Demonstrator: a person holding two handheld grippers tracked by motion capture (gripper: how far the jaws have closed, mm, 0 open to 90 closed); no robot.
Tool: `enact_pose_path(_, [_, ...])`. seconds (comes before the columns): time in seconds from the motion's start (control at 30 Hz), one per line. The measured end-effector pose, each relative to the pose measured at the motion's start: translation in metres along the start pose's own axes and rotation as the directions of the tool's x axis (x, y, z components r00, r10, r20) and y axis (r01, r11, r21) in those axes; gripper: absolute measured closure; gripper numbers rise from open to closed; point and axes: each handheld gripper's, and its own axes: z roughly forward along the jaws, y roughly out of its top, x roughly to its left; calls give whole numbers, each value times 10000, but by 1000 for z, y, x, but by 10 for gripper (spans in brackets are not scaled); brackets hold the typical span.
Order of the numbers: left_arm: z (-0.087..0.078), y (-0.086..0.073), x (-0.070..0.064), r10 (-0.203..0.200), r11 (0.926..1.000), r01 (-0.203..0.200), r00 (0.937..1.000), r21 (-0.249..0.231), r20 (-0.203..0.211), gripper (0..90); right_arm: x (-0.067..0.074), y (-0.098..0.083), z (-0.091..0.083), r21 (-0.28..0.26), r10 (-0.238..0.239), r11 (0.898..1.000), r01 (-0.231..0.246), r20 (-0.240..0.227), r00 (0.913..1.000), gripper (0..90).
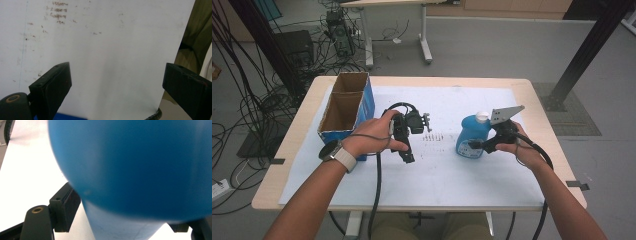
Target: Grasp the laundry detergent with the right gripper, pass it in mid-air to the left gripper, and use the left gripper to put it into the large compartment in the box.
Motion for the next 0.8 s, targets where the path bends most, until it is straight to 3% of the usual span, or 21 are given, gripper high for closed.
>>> enact_pose_path(0.8, [1, 1, -1, -40, 10000, 40, 10000, -68, 26, 89, 0, -1, 1, -176, -2, 9998, 3, 36, 10000, 265])
